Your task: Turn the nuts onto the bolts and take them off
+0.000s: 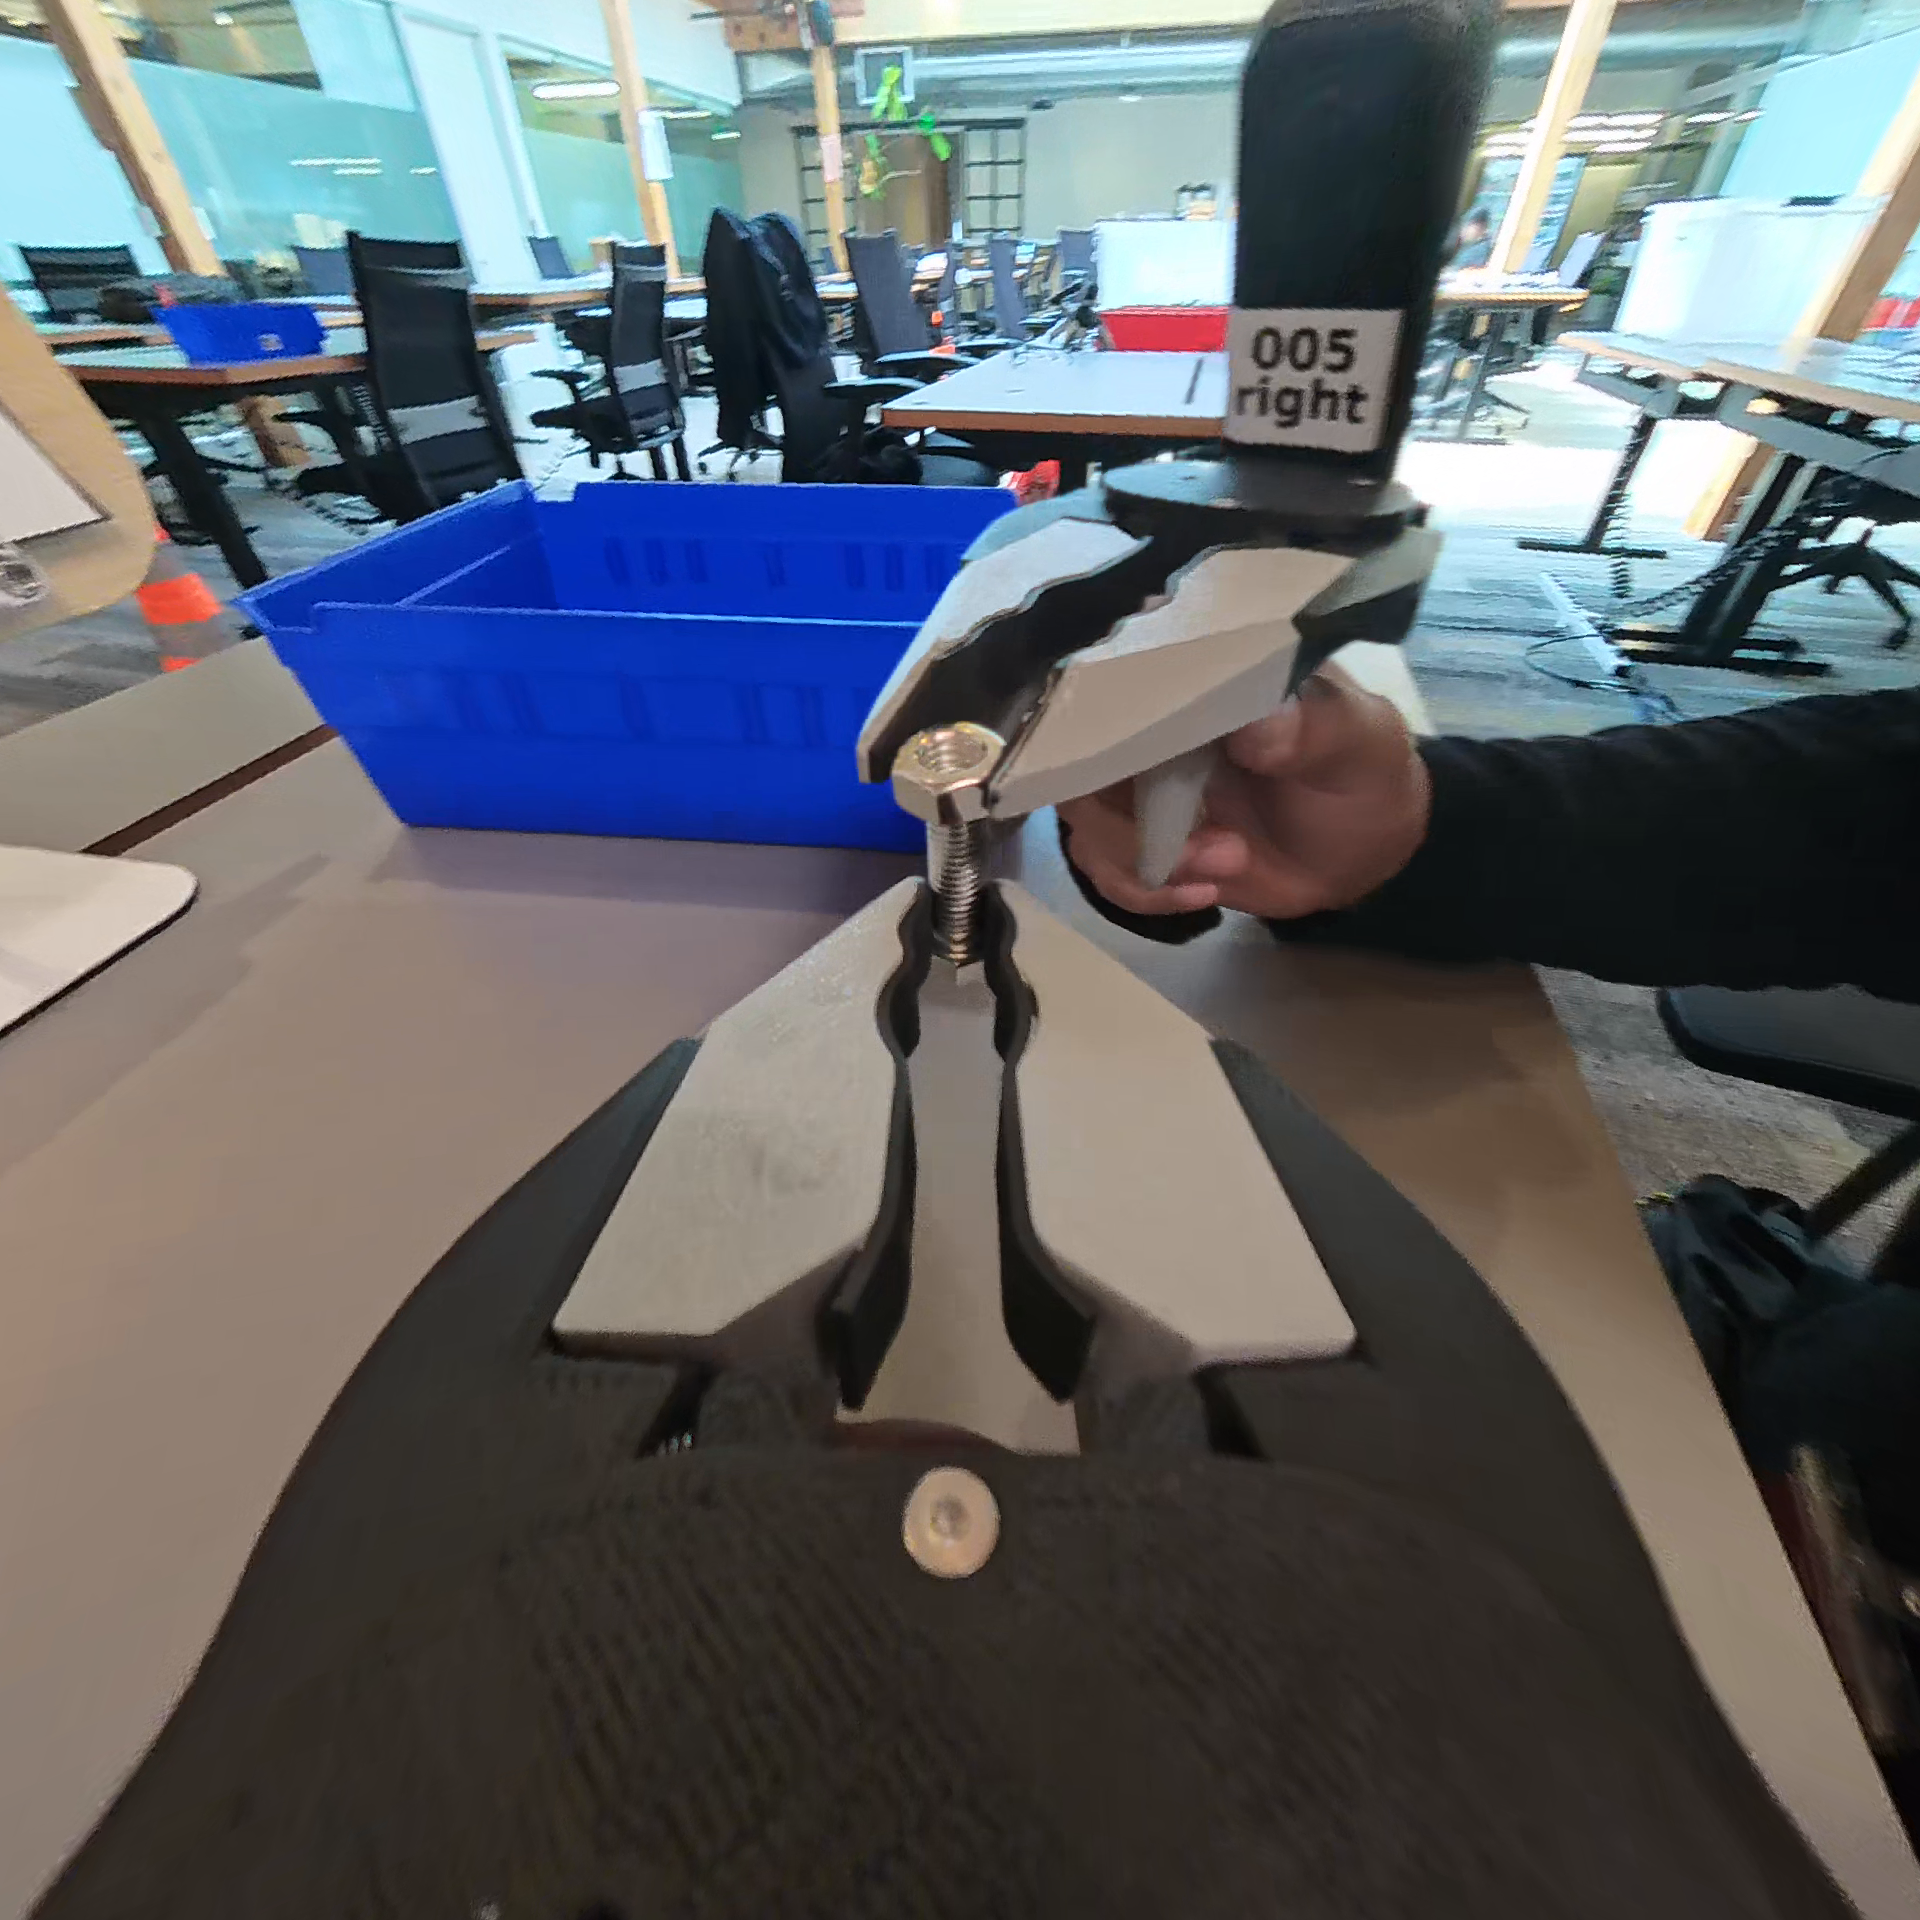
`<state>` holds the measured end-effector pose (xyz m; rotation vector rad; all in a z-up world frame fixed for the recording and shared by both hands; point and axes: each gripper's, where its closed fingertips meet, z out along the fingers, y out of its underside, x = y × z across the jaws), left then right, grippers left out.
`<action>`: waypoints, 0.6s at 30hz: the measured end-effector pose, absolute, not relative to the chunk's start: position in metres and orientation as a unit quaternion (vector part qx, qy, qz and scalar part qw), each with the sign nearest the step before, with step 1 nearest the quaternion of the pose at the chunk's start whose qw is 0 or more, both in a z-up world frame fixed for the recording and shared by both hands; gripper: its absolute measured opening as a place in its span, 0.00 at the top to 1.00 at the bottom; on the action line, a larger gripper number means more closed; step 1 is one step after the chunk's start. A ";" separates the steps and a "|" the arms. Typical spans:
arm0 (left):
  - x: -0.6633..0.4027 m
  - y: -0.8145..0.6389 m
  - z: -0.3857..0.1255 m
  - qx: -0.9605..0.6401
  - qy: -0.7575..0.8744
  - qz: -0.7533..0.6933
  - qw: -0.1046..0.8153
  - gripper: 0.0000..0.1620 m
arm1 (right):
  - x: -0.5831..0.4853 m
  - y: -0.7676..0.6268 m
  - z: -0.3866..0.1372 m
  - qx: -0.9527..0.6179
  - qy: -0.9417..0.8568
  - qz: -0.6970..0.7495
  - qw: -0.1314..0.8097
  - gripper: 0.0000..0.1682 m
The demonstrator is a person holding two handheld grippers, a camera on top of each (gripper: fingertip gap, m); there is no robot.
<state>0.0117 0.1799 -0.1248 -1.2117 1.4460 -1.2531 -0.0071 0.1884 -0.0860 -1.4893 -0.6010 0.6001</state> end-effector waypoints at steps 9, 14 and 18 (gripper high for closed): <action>0.018 0.200 -0.137 -0.541 0.548 -0.451 0.452 0.96 | 0.002 0.206 -0.096 -0.682 -0.173 0.208 0.679 0.91; 0.018 0.203 -0.141 -0.551 0.544 -0.442 0.453 0.96 | 0.004 0.212 -0.102 -0.687 -0.149 0.225 0.675 0.91; 0.019 0.204 -0.142 -0.553 0.544 -0.443 0.450 0.96 | 0.003 0.214 -0.105 -0.685 -0.150 0.227 0.676 0.91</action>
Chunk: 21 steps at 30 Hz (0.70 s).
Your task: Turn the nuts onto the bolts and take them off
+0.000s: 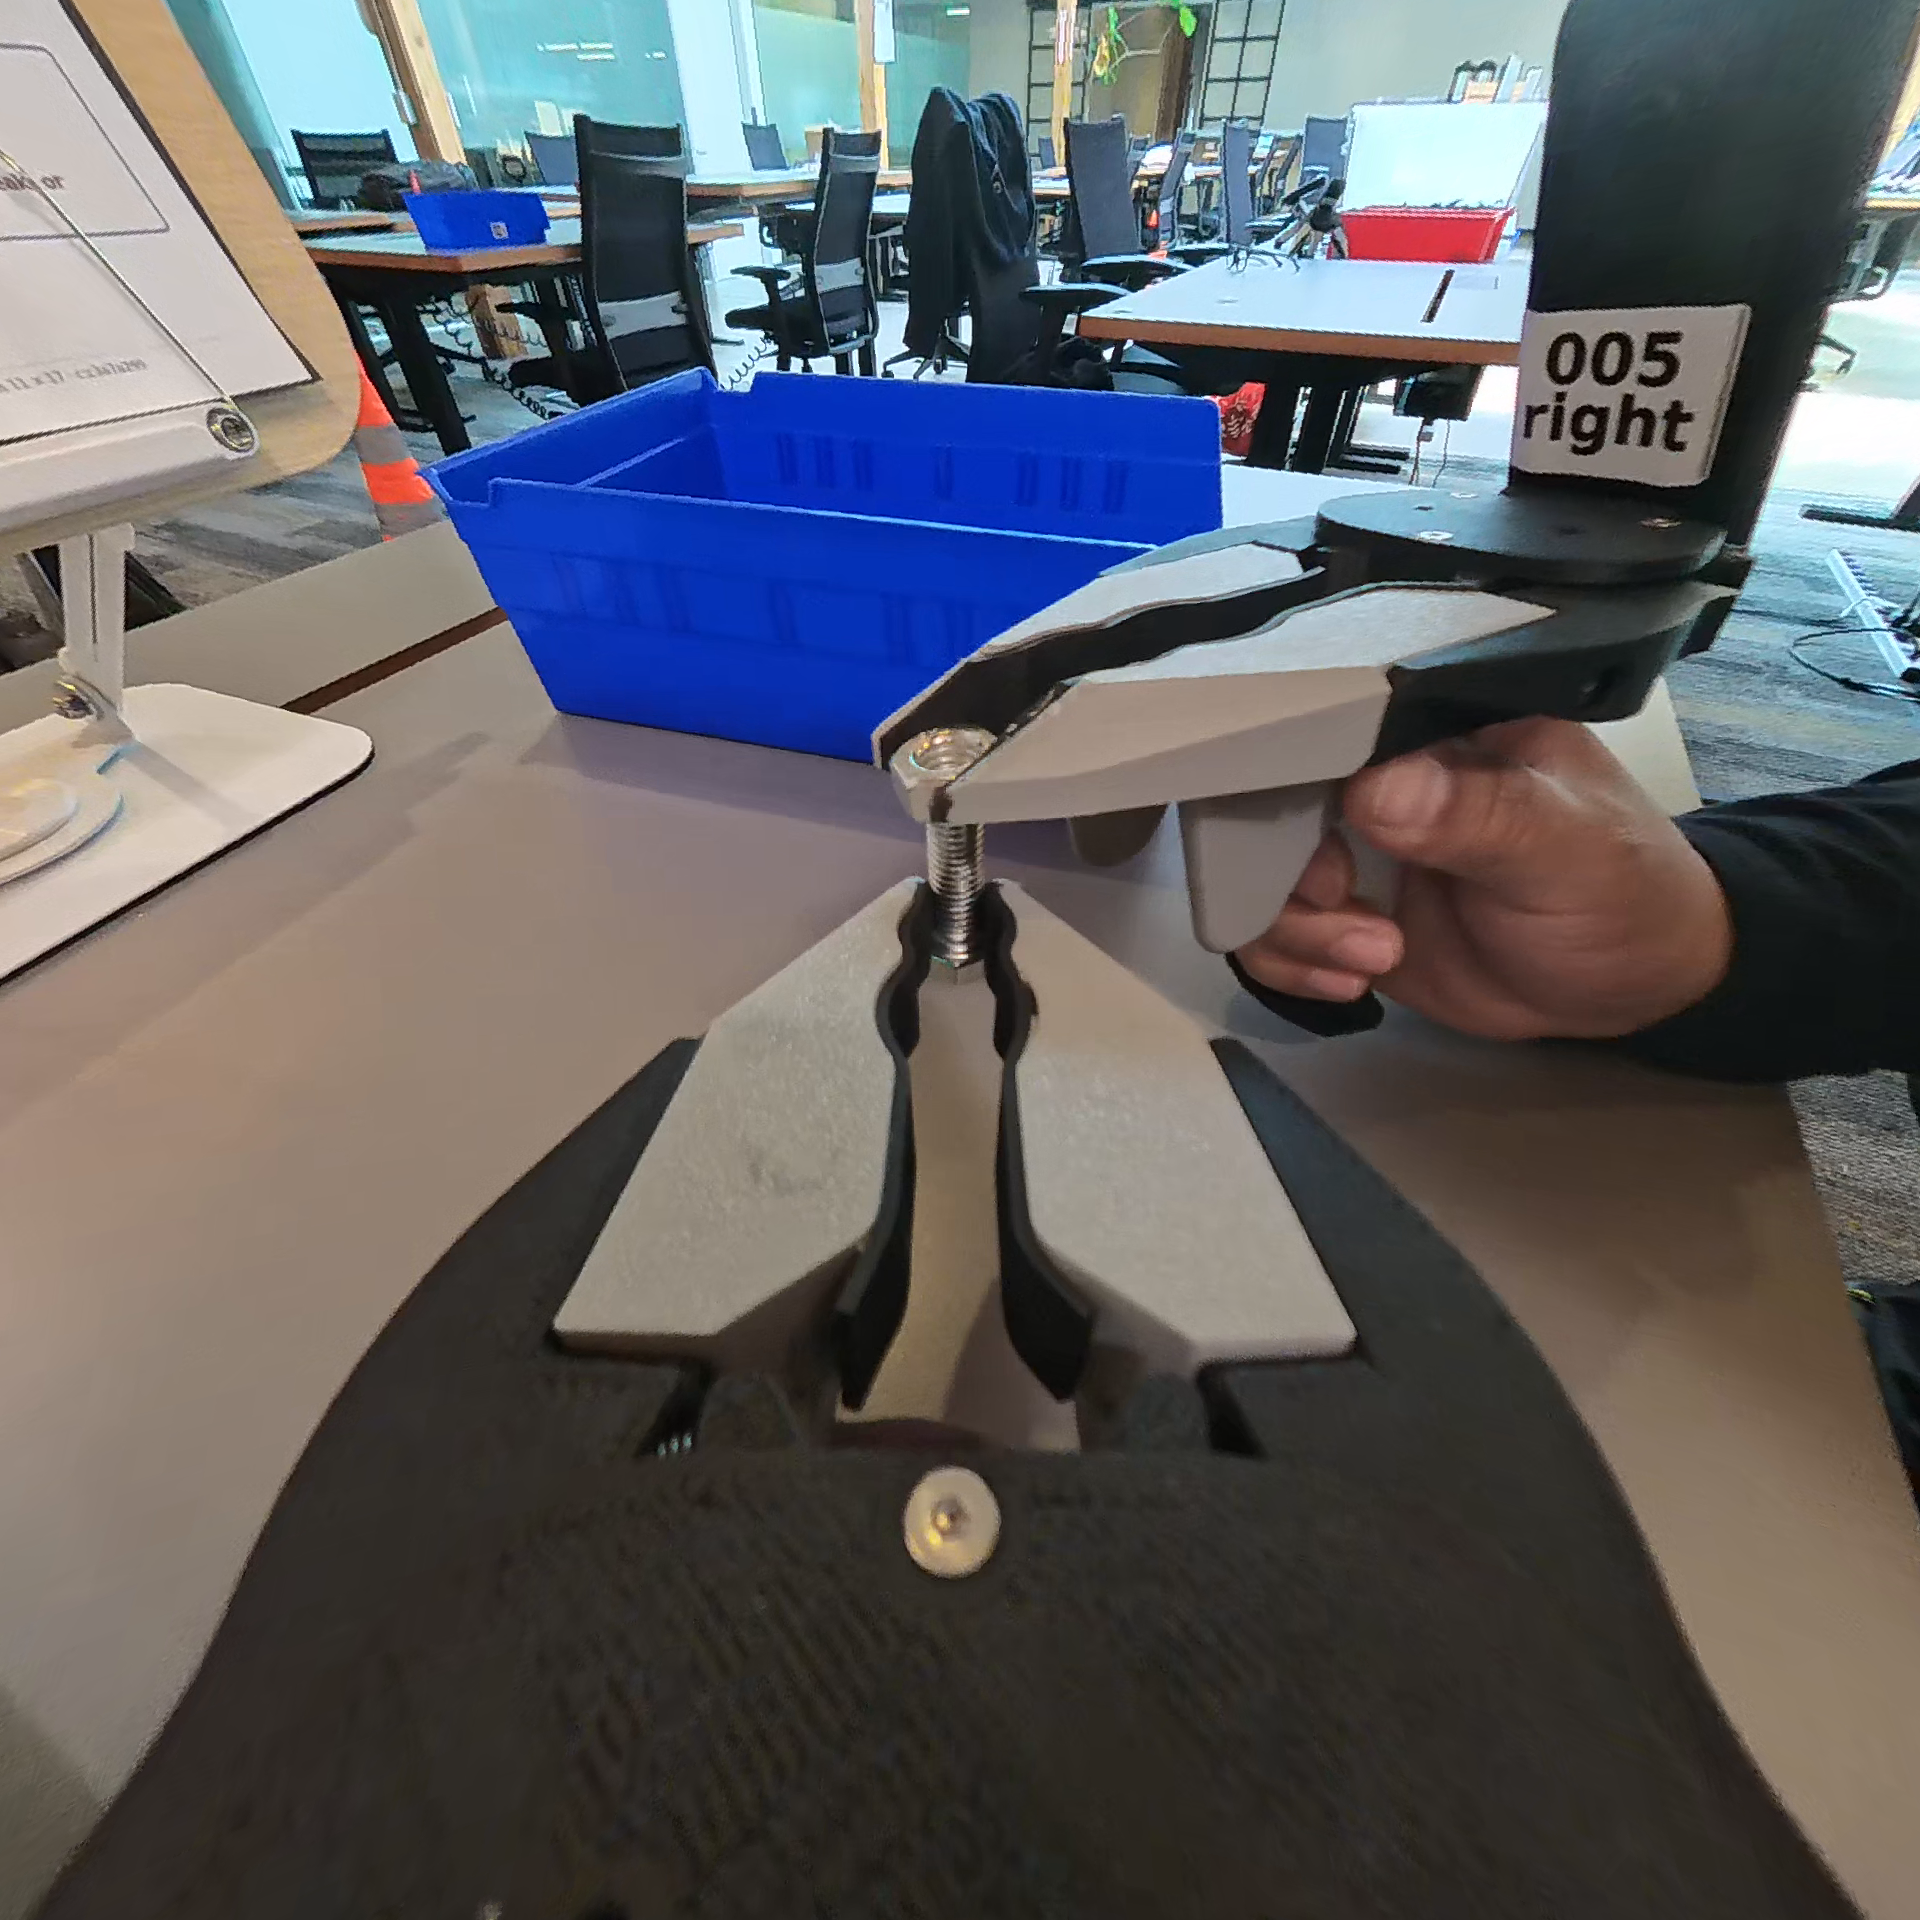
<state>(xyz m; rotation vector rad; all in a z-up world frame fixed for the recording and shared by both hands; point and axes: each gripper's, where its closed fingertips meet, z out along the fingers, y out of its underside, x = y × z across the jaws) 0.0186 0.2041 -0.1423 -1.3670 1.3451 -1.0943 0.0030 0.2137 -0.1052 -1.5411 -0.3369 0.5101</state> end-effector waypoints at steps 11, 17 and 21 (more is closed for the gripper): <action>0.013 0.194 -0.136 -0.518 0.567 -0.487 0.415 0.96 | 0.009 0.193 -0.088 -0.641 -0.215 0.311 0.668 0.83; 0.009 0.168 -0.135 -0.463 0.609 -0.521 0.379 0.96 | 0.000 0.175 -0.090 -0.623 -0.255 0.435 0.598 0.72; 0.010 0.161 -0.138 -0.454 0.619 -0.520 0.374 0.96 | -0.015 0.171 -0.093 -0.621 -0.286 0.430 0.590 0.69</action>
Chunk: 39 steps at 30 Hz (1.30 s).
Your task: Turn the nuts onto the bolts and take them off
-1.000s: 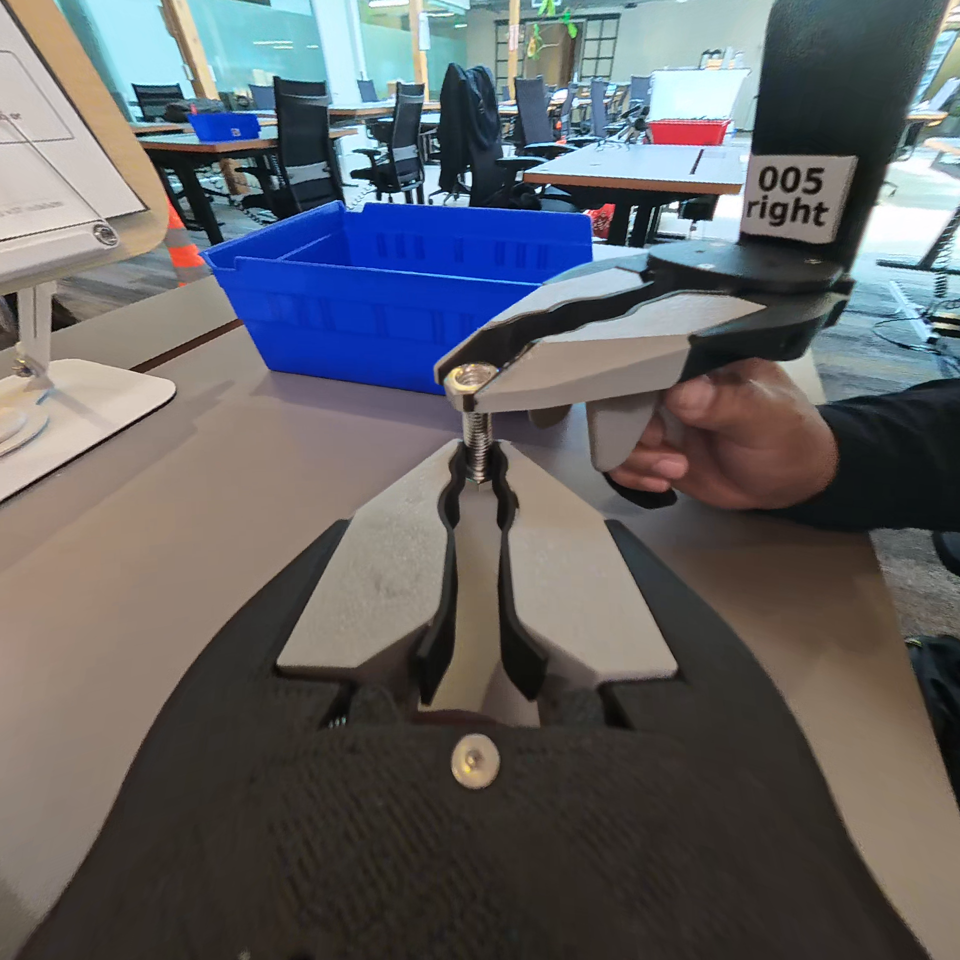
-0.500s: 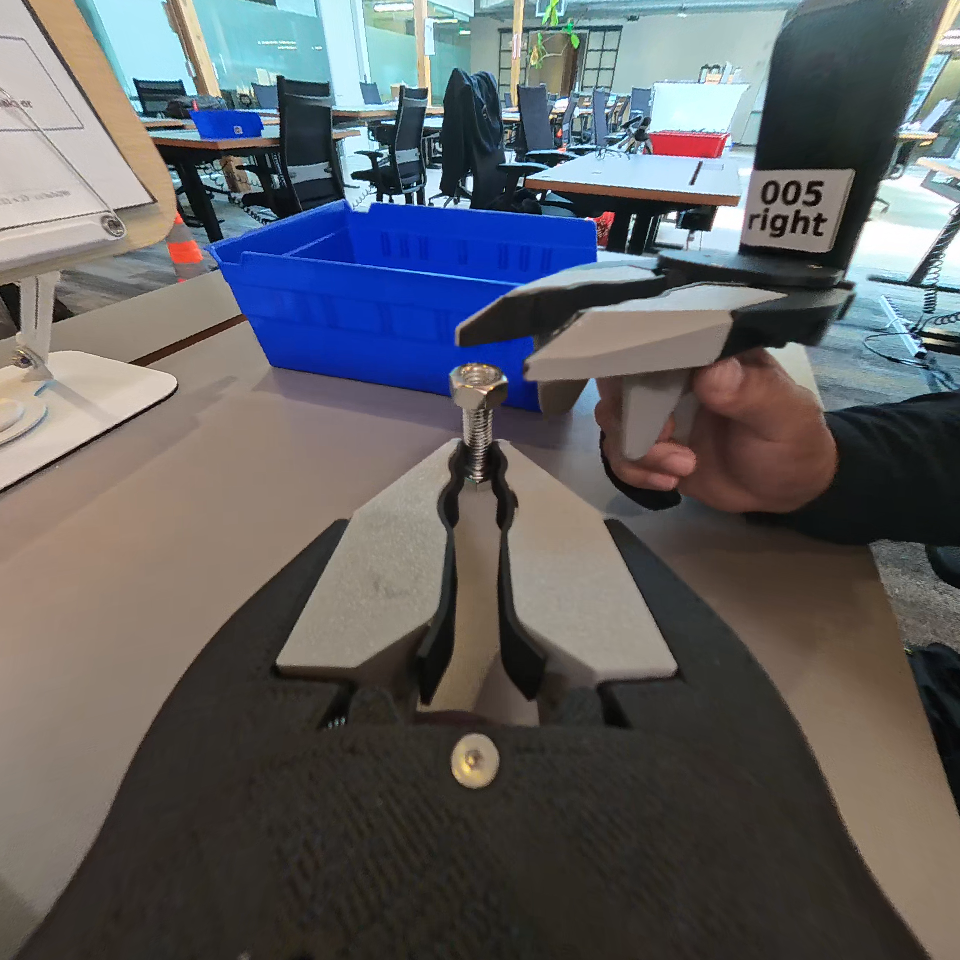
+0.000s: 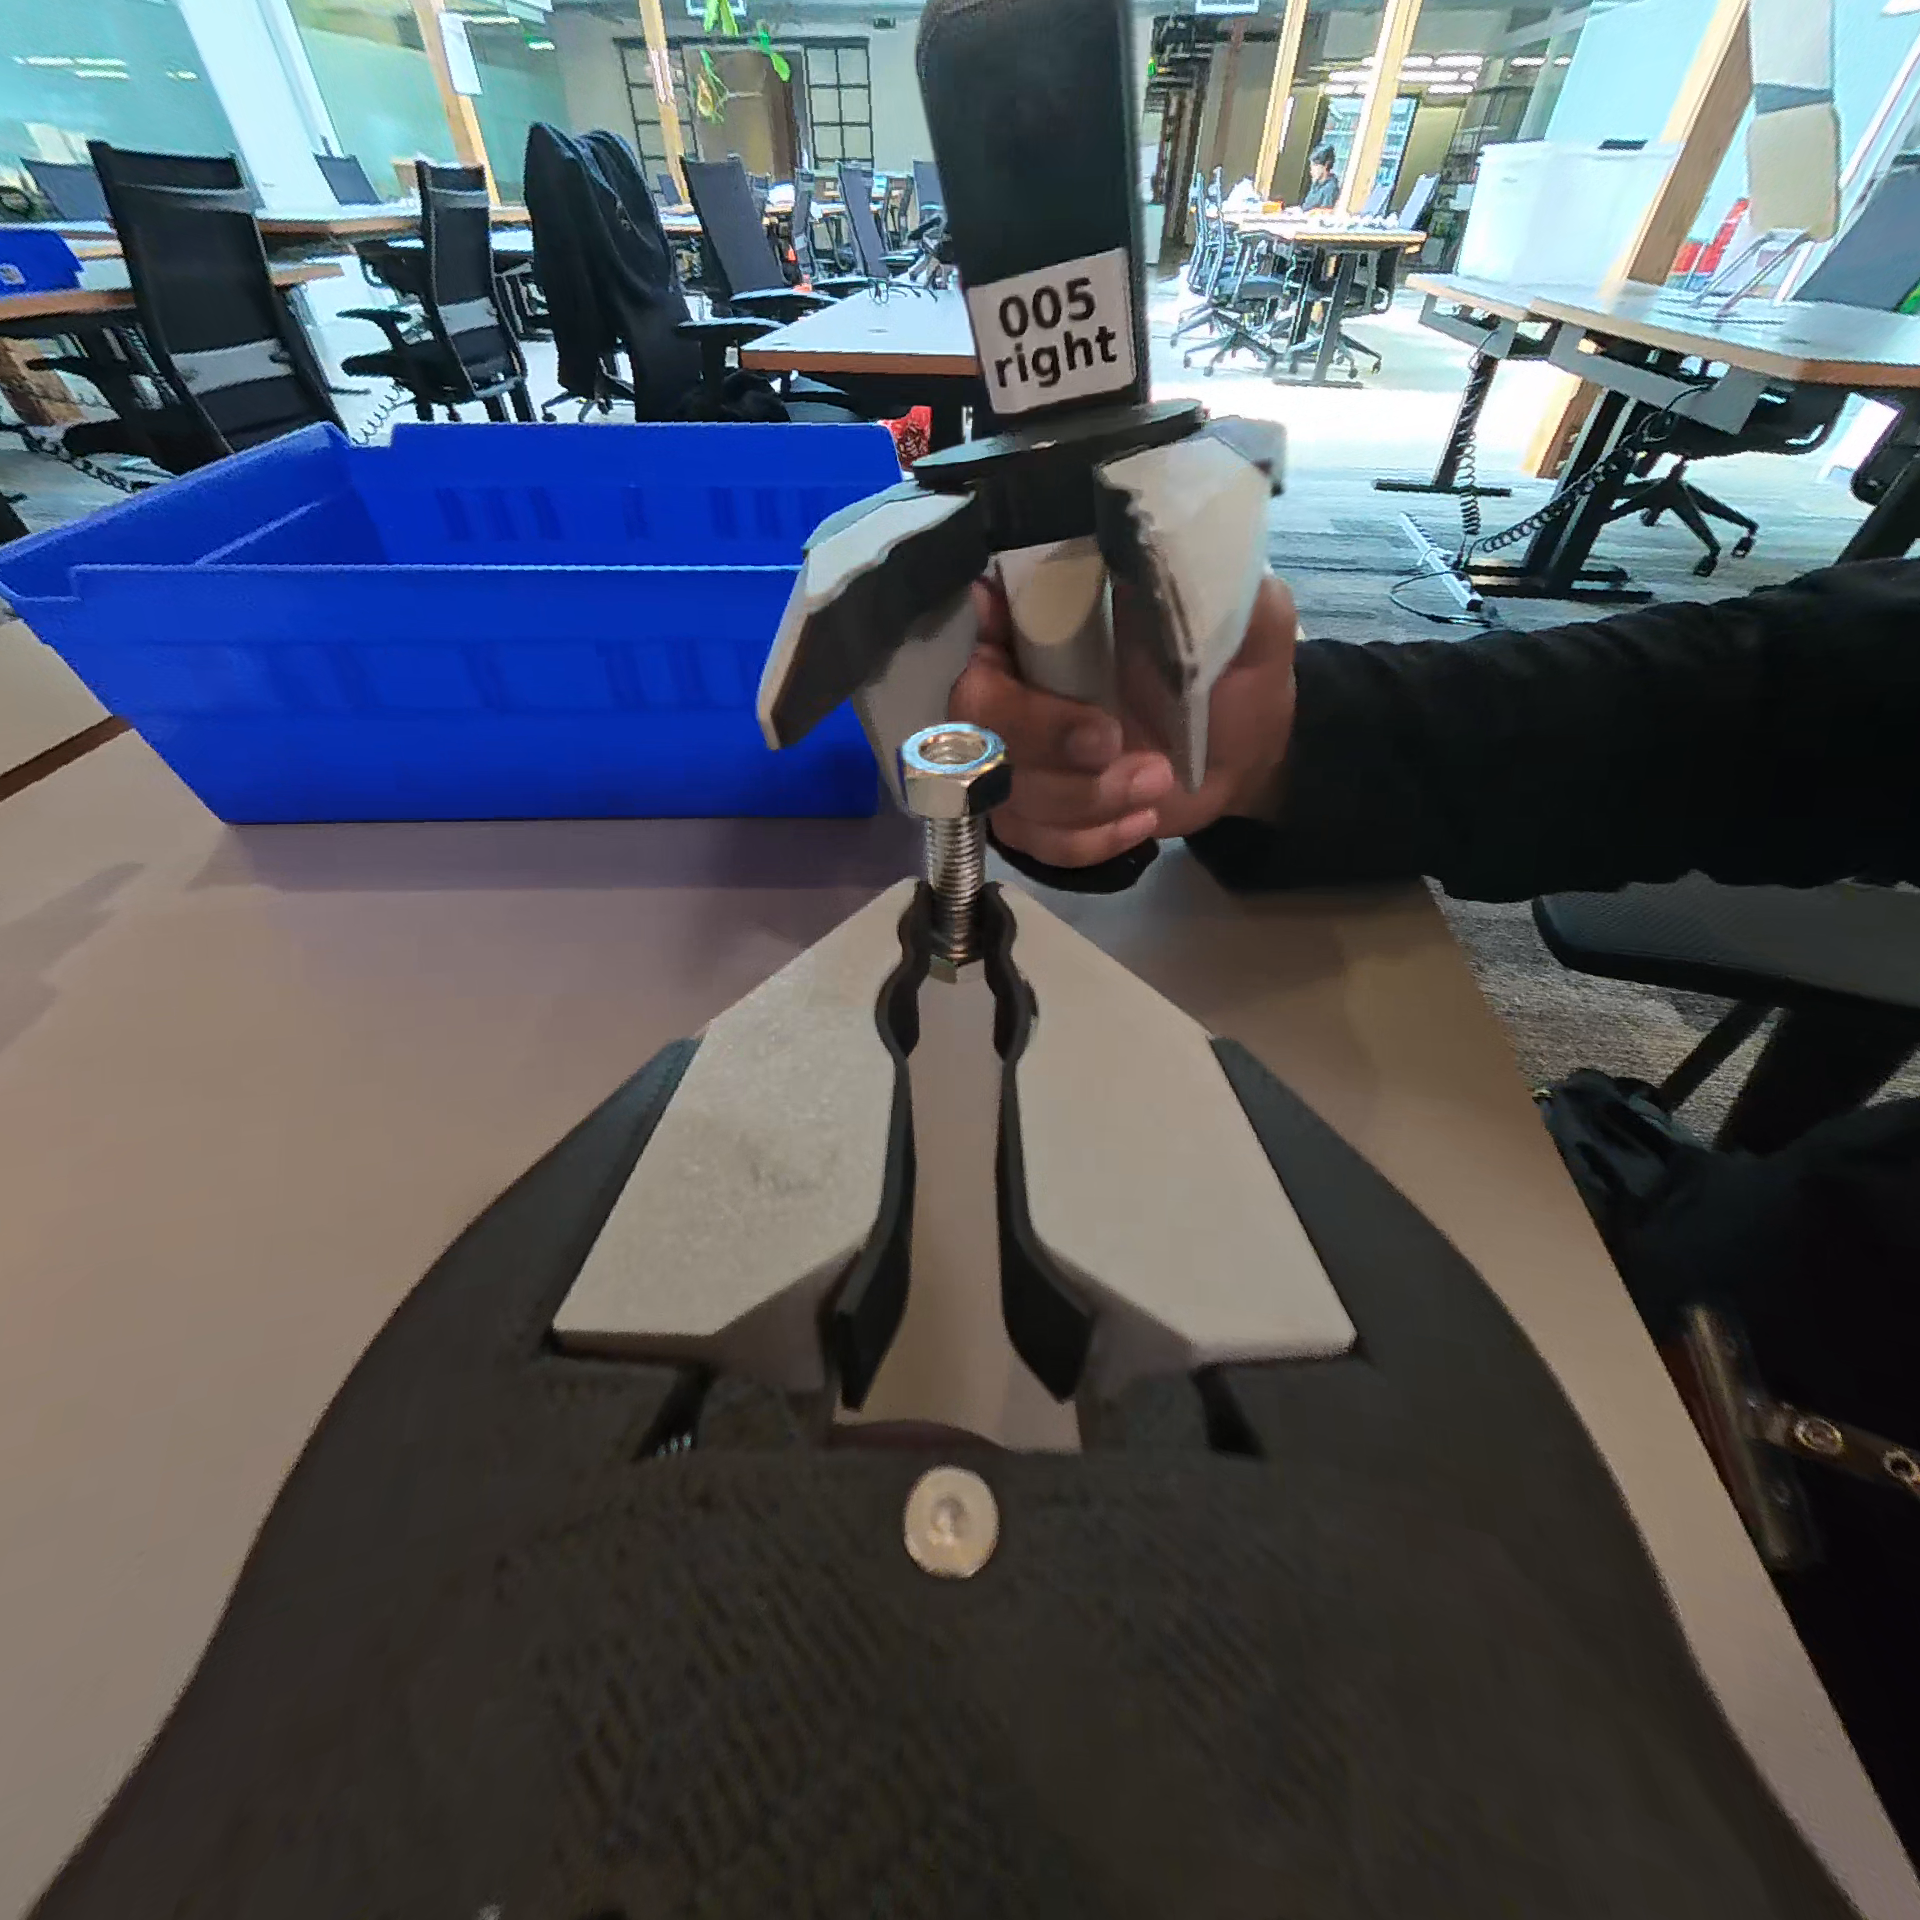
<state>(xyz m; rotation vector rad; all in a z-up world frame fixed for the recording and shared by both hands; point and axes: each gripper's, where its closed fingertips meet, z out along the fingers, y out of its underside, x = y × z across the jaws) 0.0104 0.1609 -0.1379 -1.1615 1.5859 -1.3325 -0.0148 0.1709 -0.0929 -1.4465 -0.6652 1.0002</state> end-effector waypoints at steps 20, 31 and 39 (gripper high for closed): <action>0.014 0.189 -0.138 -0.512 0.566 -0.517 0.387 0.96 | -0.023 0.194 -0.110 -0.670 -0.270 0.365 0.587 0.67; 0.017 0.193 -0.145 -0.532 0.563 -0.508 0.377 0.96 | -0.008 0.212 -0.115 -0.690 -0.209 0.376 0.582 0.63; 0.003 0.245 -0.141 -0.594 0.487 -0.485 0.418 0.96 | 0.007 0.202 -0.096 -0.660 -0.189 0.400 0.607 0.69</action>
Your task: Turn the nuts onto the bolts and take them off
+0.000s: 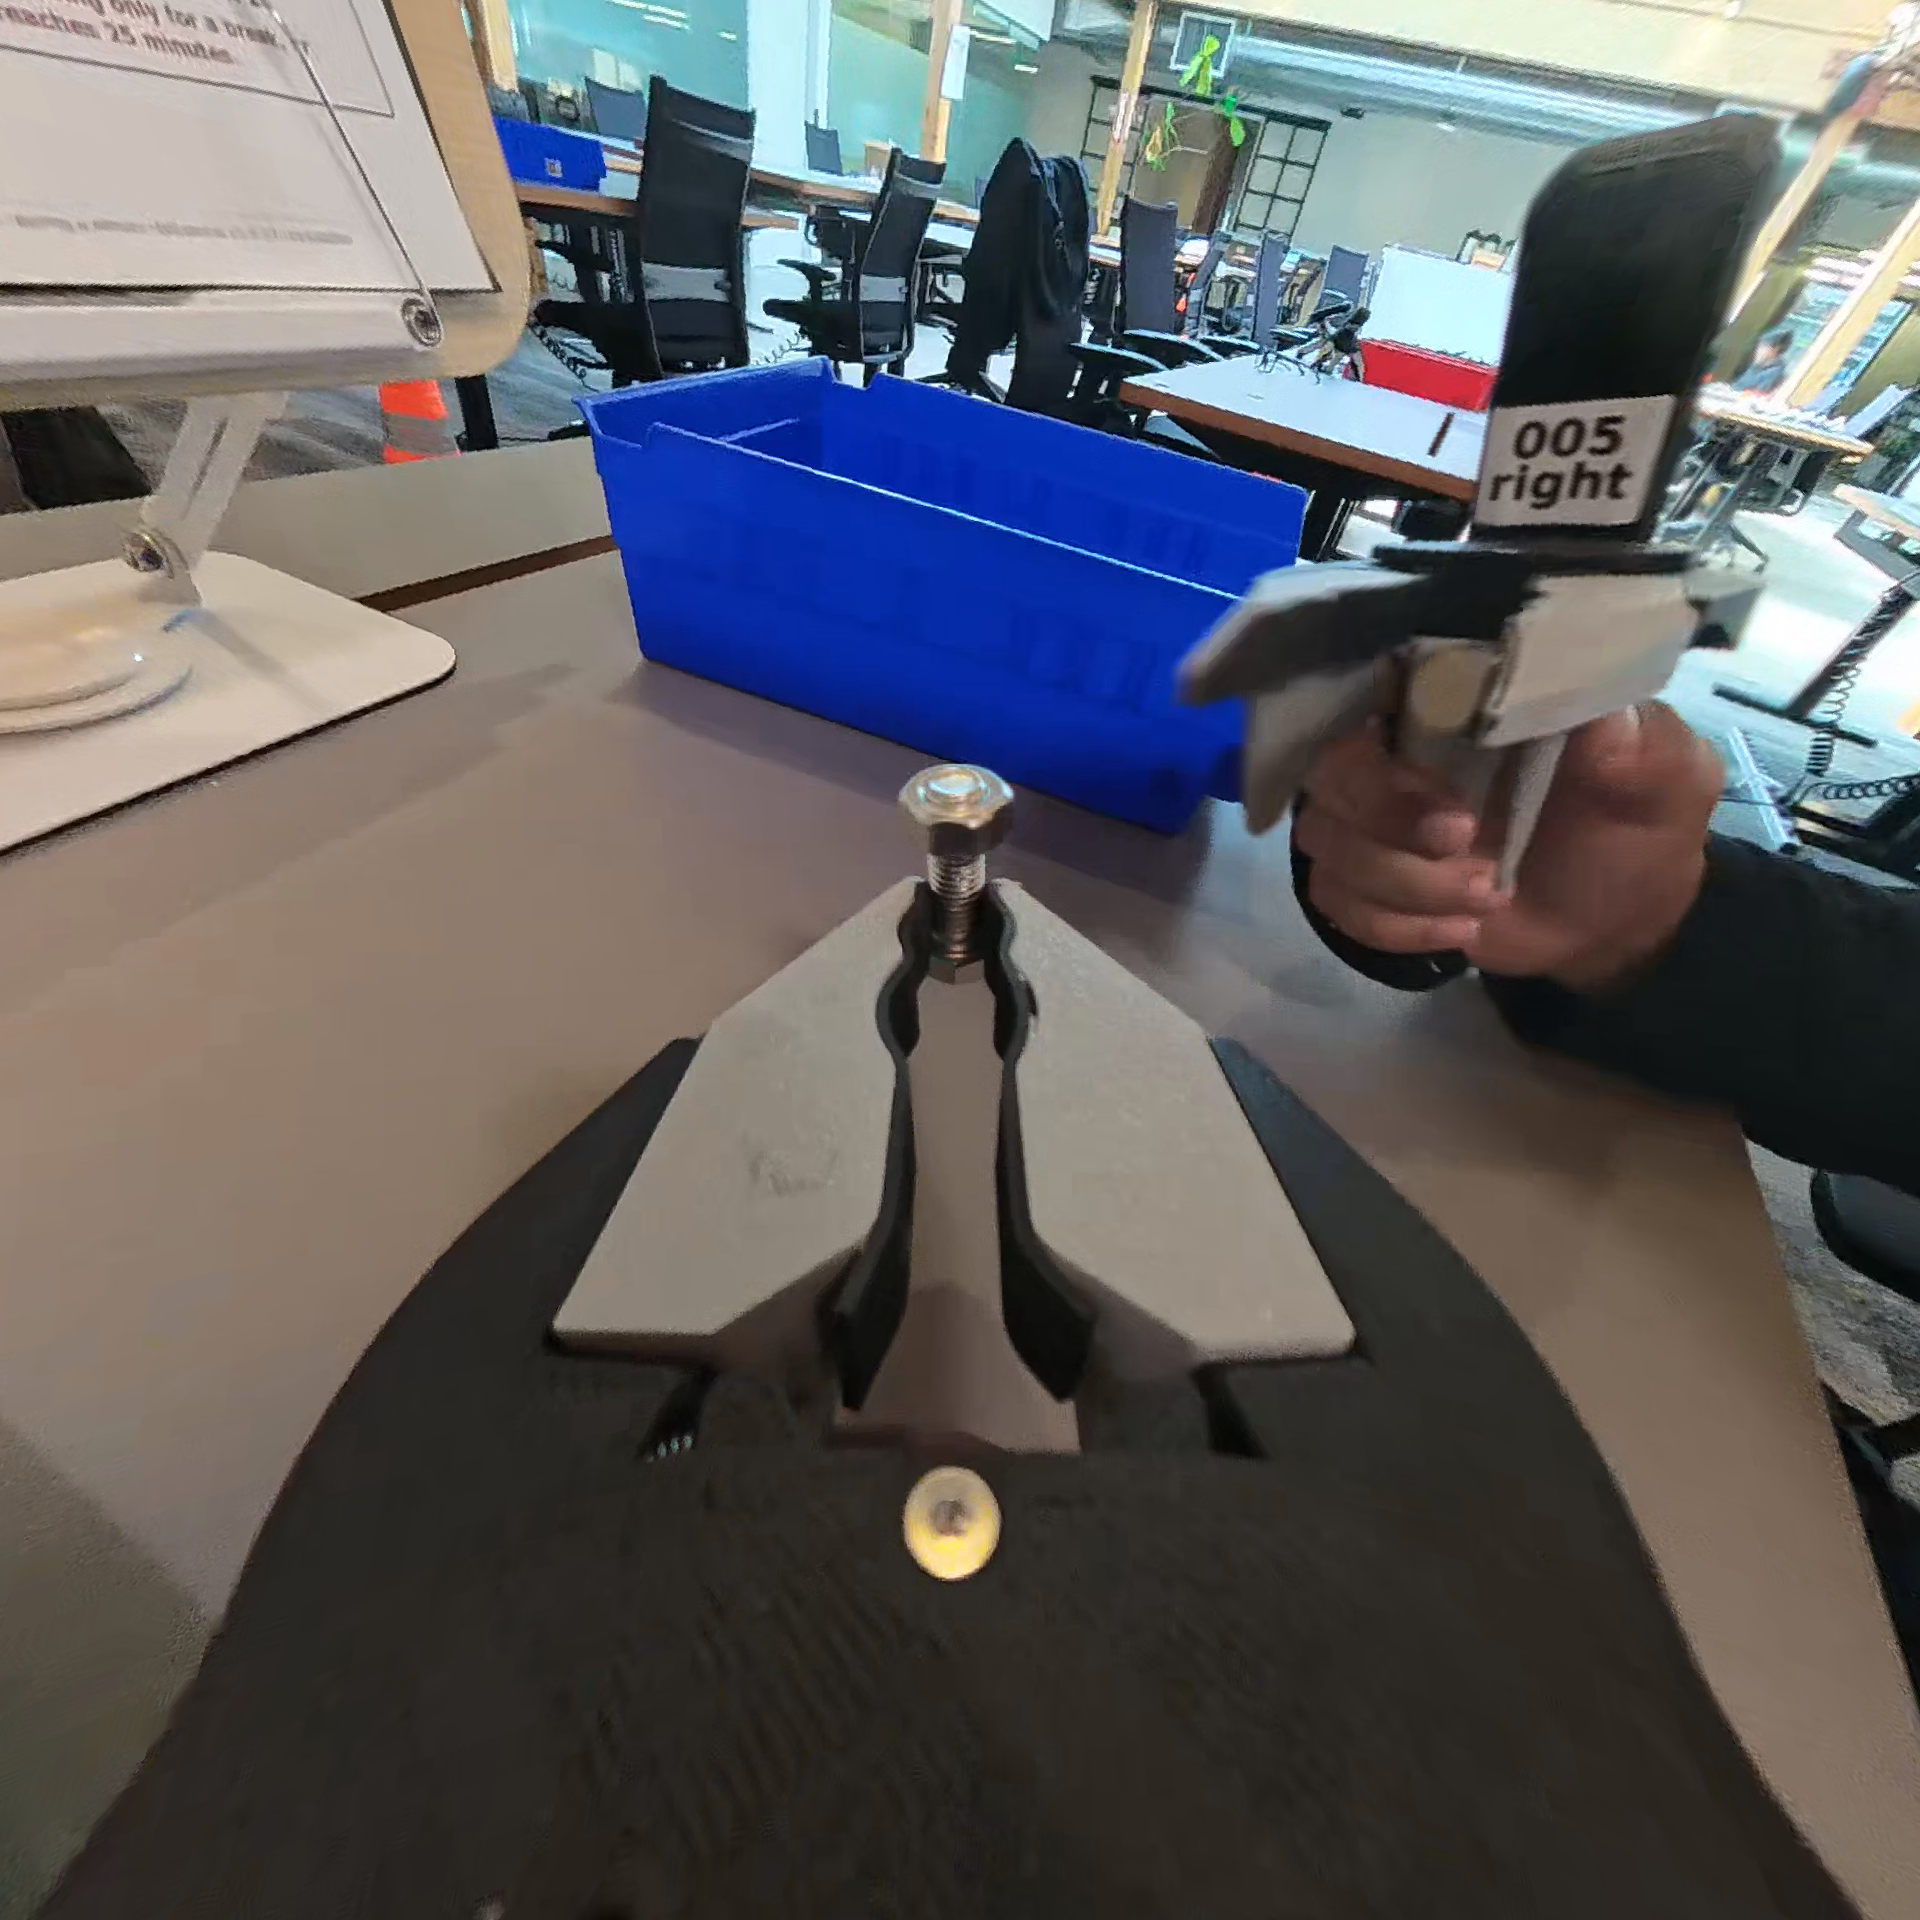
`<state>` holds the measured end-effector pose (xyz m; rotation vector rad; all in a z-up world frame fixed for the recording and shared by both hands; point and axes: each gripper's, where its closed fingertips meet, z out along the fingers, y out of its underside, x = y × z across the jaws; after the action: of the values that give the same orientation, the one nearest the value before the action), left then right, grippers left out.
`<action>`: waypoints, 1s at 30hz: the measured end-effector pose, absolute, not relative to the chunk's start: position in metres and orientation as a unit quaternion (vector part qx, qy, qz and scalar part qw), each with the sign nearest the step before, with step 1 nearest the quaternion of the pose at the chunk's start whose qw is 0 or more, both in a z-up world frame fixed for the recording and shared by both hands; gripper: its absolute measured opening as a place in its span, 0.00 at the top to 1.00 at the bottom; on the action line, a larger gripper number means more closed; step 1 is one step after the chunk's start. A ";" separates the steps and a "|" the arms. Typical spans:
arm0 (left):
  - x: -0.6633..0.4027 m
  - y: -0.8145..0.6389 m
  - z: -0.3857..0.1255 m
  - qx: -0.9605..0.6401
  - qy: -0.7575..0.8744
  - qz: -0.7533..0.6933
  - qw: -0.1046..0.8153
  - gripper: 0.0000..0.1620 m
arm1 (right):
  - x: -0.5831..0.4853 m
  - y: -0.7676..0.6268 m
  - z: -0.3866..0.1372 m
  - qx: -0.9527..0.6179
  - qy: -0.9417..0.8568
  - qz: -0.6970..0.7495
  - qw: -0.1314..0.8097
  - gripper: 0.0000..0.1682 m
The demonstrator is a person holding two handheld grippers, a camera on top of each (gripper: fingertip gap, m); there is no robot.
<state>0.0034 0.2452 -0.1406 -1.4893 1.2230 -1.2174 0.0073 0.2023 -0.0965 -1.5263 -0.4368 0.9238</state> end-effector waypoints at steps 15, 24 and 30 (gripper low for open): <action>0.007 0.246 -0.147 -0.606 0.490 -0.465 0.419 0.96 | 0.004 0.212 -0.110 -0.692 -0.188 0.367 0.593 0.72; 0.014 0.231 -0.157 -0.608 0.505 -0.476 0.387 0.96 | -0.018 0.201 -0.127 -0.705 -0.245 0.383 0.545 0.89; 0.014 0.223 -0.154 -0.594 0.514 -0.490 0.378 0.96 | 0.011 0.220 -0.118 -0.708 -0.166 0.352 0.589 0.71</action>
<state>0.0143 0.2235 -0.1543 -1.5175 1.3134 -1.2523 0.0111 0.2199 -0.1182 -1.6485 -0.3871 0.8187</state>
